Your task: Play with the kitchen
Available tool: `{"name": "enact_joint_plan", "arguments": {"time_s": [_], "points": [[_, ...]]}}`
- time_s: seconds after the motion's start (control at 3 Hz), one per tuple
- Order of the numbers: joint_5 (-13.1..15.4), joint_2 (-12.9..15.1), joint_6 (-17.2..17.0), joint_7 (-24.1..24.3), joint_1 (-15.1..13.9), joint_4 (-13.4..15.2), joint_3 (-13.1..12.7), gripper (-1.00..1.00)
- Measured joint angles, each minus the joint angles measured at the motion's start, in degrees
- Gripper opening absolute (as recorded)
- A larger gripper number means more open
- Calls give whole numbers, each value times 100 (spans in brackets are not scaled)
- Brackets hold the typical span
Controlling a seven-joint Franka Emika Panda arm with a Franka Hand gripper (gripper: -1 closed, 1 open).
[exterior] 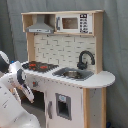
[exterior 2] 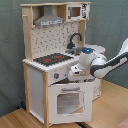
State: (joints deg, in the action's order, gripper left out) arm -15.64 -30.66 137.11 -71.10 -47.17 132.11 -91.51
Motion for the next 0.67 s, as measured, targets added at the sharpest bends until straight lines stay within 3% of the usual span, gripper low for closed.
{"name": "enact_joint_plan", "arguments": {"time_s": [0.33, 0.67], "points": [[0, 16, 28, -10, -46, -2, -47, -100], [-1, 139, 221, -29, -458, -82, -441, -100]]}}
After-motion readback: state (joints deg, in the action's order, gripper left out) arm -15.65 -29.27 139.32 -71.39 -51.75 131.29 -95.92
